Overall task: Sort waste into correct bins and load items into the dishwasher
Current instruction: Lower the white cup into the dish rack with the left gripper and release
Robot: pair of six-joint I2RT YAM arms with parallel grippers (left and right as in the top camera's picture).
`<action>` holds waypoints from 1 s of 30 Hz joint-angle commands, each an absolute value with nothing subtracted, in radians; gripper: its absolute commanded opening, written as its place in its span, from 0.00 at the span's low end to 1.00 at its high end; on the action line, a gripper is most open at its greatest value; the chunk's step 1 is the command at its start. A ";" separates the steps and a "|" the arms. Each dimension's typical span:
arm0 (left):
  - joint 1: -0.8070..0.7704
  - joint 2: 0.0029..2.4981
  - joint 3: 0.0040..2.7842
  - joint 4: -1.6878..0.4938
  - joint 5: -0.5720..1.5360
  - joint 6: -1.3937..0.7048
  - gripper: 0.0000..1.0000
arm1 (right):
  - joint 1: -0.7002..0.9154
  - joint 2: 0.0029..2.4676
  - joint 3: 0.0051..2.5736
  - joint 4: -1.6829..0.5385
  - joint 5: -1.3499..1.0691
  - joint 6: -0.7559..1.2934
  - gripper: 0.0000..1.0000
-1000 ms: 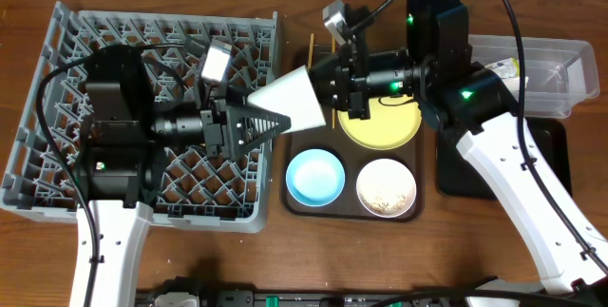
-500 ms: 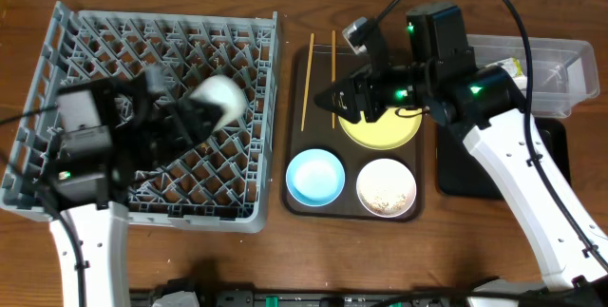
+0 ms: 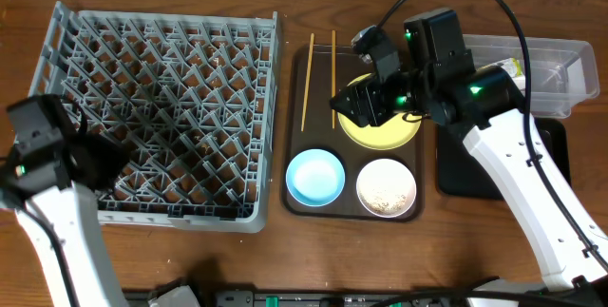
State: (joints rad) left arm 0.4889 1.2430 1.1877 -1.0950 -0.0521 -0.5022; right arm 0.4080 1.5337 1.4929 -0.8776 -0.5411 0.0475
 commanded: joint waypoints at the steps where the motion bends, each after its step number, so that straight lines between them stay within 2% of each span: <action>1: 0.495 1.339 1.205 -1.079 -0.080 -0.541 0.56 | 0.421 1.529 1.501 -0.883 -0.527 0.028 0.59; 7: 0.495 1.469 1.205 -1.051 0.004 -0.540 0.57 | 0.423 1.529 1.501 -0.889 -0.527 0.028 0.59; 9: 0.495 1.480 1.205 -1.057 0.036 -0.539 0.66 | 0.424 1.529 1.501 -0.898 -0.527 0.028 0.59; 20: 0.495 1.392 1.207 -1.104 0.041 -0.536 0.66 | 0.424 1.529 1.501 -0.906 -0.523 0.028 0.60; 30: 0.495 1.349 1.203 -1.159 -0.029 -0.529 0.73 | 0.424 1.529 1.501 -0.910 -0.520 0.028 0.60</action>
State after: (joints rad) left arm 0.4900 1.3476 1.2121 -1.1526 0.0242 -0.5270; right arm 0.4229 1.5337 1.4929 -0.9062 -0.5224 0.0406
